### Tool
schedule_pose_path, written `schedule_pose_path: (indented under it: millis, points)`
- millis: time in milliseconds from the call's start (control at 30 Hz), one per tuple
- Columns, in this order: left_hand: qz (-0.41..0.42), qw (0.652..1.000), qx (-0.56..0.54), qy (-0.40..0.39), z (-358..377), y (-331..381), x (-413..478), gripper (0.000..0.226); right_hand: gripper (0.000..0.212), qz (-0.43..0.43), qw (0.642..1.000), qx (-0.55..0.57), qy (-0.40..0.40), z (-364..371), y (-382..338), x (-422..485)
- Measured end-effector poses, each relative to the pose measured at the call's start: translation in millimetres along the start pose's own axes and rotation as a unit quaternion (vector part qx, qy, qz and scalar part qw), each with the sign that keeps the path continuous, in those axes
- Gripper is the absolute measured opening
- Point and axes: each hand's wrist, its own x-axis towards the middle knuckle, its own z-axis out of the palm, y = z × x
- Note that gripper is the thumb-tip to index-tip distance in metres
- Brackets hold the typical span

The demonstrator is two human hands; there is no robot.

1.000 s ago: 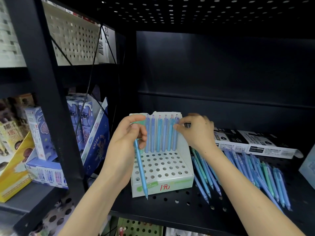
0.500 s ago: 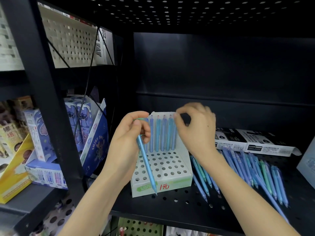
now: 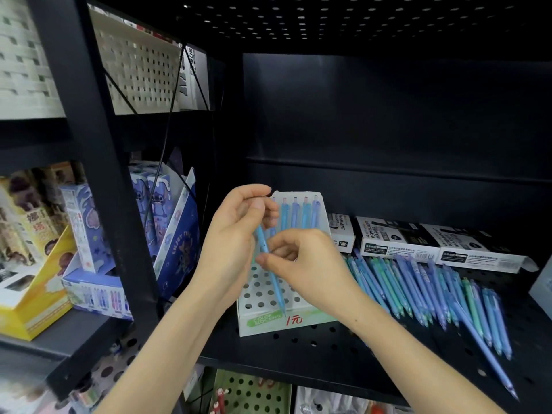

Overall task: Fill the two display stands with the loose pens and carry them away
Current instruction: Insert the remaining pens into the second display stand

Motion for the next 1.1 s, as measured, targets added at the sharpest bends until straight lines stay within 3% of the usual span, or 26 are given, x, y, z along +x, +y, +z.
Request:
schedule_pose_path:
  millis: [167, 267, 433, 867, 1100]
  points:
    - [0.039, 0.985, 0.115, 0.120, -21, -8, 2, 0.020, 0.007, 0.030, 0.994, 0.086, 0.065, -8, 13, 12]
    - [0.008, 0.967, 0.203, 0.151, -29, -25, 2, 0.026, 0.010, 0.030, 0.985, 0.142, 0.092, -3, 15, 19]
    - [-0.056, 0.981, 0.167, 0.079, -33, -43, 0, 0.033, 0.014, 0.026, 0.983, 0.142, 0.113, 16, 15, 33]
    - [-0.010, 0.985, 0.164, 0.058, -34, -47, -7, 0.028, 0.020, 0.002, 0.993, 0.050, 0.104, 37, 13, 47]
    - [-0.001, 0.980, 0.192, 0.052, -37, -62, -13, 0.044, 0.031, 0.001, 0.998, -0.041, 0.036, 48, 21, 42]
